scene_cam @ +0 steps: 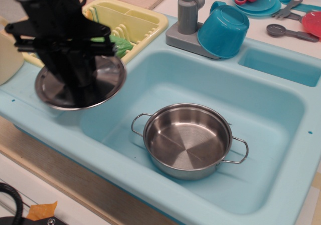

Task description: Put lid on pot or pan

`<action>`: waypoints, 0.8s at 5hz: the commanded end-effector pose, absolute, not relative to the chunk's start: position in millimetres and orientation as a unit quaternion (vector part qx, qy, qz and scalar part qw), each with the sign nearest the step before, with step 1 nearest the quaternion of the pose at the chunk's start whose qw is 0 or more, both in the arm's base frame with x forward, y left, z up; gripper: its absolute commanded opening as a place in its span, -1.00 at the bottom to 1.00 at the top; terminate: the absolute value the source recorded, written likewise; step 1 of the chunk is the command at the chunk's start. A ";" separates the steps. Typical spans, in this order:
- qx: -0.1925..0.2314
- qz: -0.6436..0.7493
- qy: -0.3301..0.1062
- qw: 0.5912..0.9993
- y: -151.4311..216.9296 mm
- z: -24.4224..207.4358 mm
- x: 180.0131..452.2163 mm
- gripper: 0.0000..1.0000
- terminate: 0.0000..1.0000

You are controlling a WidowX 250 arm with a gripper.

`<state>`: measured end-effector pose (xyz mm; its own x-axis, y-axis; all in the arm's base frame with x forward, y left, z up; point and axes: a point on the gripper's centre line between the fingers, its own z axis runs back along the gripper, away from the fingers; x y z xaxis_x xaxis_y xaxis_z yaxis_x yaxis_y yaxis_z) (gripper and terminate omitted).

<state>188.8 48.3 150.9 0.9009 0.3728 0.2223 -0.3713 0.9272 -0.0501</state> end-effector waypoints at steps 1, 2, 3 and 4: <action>-0.008 0.186 -0.159 0.970 -3.8 169.6 203.8 -1.00 -1.00; -0.032 0.176 -0.173 0.968 -31.4 156.3 212.4 -1.00 -1.00; -0.049 0.178 -0.158 0.970 -55.1 140.7 213.2 -1.00 -1.00; -0.067 0.178 -0.149 0.970 -65.2 122.8 210.4 -1.00 -1.00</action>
